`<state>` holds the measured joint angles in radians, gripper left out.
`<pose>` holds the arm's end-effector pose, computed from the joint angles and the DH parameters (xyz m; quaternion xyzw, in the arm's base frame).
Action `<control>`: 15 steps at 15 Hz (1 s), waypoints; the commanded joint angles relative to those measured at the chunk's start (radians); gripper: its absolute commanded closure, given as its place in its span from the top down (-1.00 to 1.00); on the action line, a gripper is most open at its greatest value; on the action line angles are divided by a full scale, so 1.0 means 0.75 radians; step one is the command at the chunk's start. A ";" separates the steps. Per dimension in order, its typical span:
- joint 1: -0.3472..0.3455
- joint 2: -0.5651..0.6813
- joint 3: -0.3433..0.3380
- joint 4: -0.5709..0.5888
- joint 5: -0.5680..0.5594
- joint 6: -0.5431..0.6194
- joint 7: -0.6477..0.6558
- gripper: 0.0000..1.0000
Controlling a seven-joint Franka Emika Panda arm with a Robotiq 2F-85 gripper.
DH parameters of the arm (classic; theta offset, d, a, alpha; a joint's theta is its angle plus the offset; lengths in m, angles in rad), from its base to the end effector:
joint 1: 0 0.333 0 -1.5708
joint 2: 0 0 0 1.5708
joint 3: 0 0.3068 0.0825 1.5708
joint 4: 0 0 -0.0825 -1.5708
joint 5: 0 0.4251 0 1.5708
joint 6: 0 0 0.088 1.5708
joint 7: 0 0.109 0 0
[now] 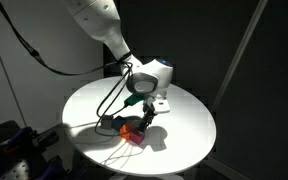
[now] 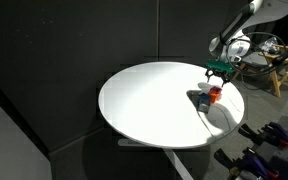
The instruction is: Put the pink block on top of the grey and blue blocks
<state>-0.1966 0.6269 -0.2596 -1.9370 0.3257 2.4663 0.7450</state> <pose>0.5638 -0.2800 0.1175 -0.7575 0.6517 0.0334 0.0160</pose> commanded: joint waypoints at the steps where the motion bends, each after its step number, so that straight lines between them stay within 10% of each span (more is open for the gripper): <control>1: 0.001 -0.024 -0.006 -0.023 -0.016 -0.028 0.004 1.00; 15: 0.004 -0.027 0.000 -0.054 -0.014 -0.013 -0.012 1.00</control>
<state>-0.1949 0.6268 -0.2593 -1.9581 0.3247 2.4638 0.7424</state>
